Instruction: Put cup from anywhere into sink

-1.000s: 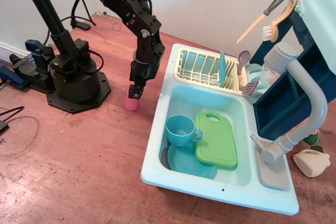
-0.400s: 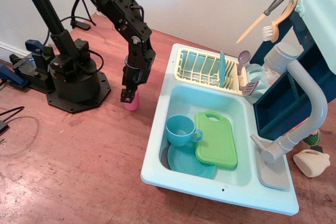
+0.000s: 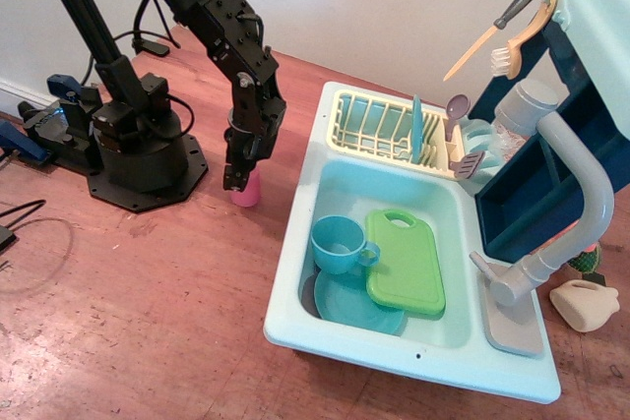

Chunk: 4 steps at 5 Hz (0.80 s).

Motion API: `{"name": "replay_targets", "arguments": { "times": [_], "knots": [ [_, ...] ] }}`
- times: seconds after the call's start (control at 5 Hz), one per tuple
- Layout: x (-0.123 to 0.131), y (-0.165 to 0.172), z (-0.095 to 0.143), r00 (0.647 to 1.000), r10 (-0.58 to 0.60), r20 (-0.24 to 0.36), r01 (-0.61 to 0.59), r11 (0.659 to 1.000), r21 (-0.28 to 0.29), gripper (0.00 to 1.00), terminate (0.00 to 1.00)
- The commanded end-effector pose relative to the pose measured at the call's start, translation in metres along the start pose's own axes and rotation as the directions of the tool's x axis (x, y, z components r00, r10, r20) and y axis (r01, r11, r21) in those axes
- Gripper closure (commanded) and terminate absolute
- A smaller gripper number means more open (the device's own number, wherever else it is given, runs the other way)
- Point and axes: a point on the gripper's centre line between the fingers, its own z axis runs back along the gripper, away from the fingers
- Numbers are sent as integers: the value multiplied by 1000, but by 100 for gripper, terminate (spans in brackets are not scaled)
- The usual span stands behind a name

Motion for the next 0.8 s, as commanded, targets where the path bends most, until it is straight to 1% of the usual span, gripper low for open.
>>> {"name": "replay_targets", "arguments": {
  "times": [0.0, 0.2, 0.4, 0.6],
  "knots": [
    [9, -4, 6, 1000, -8, 4, 8, 1000, 11, 100, 0],
    [17, 5, 27, 1000, -5, 21, 4, 1000, 30, 100, 0],
    [35, 35, 74, 999, -21, 42, 16, 993, 114, 100, 0],
    [51, 51, 121, 997, -30, 74, 17, 986, 169, 100, 0]
  ]
}}
